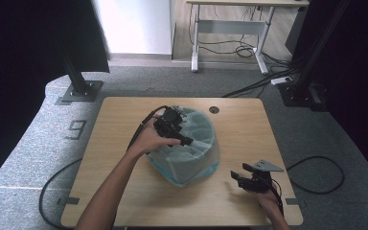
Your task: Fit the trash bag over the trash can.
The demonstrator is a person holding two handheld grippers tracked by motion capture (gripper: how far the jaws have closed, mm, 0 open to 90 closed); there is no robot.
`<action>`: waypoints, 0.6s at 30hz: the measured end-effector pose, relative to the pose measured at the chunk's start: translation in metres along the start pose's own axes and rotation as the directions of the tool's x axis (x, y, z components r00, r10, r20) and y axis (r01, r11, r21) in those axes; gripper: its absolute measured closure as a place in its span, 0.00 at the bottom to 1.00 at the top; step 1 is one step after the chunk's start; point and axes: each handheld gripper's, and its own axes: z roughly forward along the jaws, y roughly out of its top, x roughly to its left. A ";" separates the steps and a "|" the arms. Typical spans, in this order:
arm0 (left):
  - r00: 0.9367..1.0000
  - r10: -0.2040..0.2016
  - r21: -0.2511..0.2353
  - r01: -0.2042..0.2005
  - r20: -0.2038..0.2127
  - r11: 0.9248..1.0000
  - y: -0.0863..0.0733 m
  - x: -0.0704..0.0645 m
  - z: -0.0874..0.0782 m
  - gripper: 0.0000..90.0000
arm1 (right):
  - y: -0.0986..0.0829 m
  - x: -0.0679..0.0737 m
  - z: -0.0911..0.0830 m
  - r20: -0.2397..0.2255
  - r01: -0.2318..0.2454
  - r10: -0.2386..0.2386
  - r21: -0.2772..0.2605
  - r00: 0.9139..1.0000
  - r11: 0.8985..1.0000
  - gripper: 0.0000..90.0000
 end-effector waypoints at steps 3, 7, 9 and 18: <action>1.000 -0.016 0.021 0.016 -0.001 1.000 0.004 0.001 0.004 0.32 | 0.000 -0.001 -0.001 0.001 0.000 0.000 -0.001 1.000 1.000 0.35; 0.998 -0.060 0.080 0.061 -0.022 0.995 0.007 0.004 0.010 0.32 | 0.001 -0.003 -0.002 0.003 -0.007 0.007 -0.004 1.000 1.000 0.35; 0.997 -0.076 0.083 0.077 -0.021 0.994 0.008 0.006 0.011 0.33 | 0.001 -0.003 -0.002 0.004 -0.010 0.010 -0.005 1.000 1.000 0.35; 0.998 -0.059 0.042 0.059 -0.009 0.997 0.004 0.007 0.005 0.32 | 0.000 -0.004 -0.003 0.006 -0.011 0.011 -0.004 1.000 1.000 0.35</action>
